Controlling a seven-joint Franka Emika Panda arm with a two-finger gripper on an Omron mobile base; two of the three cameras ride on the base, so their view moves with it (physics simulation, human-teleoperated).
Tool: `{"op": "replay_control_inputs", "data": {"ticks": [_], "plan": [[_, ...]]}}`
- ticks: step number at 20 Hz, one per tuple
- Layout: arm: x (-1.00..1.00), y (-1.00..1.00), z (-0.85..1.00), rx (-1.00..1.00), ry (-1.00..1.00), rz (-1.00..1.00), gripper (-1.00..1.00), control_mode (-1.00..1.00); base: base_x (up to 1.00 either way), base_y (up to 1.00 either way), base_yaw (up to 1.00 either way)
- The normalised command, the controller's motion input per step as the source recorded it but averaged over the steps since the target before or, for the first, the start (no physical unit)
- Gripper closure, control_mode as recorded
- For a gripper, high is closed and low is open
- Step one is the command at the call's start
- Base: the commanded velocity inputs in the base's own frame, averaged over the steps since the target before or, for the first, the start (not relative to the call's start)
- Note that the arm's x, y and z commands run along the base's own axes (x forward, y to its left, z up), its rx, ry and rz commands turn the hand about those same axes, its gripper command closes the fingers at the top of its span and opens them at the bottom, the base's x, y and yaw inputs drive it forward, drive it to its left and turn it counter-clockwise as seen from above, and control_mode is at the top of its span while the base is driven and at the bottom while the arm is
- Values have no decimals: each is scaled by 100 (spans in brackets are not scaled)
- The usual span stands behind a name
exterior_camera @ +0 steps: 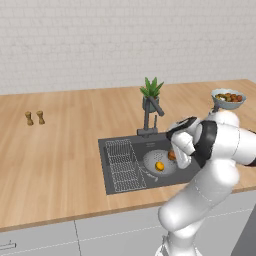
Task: Put the colander in the sink, put the banana, tangerine, peach in the colander, and turn on the sink faucet and pour water over the colander.
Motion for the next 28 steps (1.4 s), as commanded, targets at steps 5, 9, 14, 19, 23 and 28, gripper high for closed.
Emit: {"op": "replay_control_inputs", "data": {"ticks": [5, 9, 14, 19, 23, 28], "plan": [[69, 0, -38, 0, 15, 0, 100, -100, 0, 0, 0], [54, -10, -49, 4, 2, 1, 100, -100, 0, 0, 0], [36, -9, -54, 6, 0, 1, 100, -100, 0, 0, 0], [26, 0, -56, 1, 0, 0, 100, -100, 0, 0, 0], [6, 0, -28, 3, -6, 0, -100, -100, 0, 0, 0], [-2, -13, 3, 11, -13, 3, -100, -100, 0, 0, 0]]}}
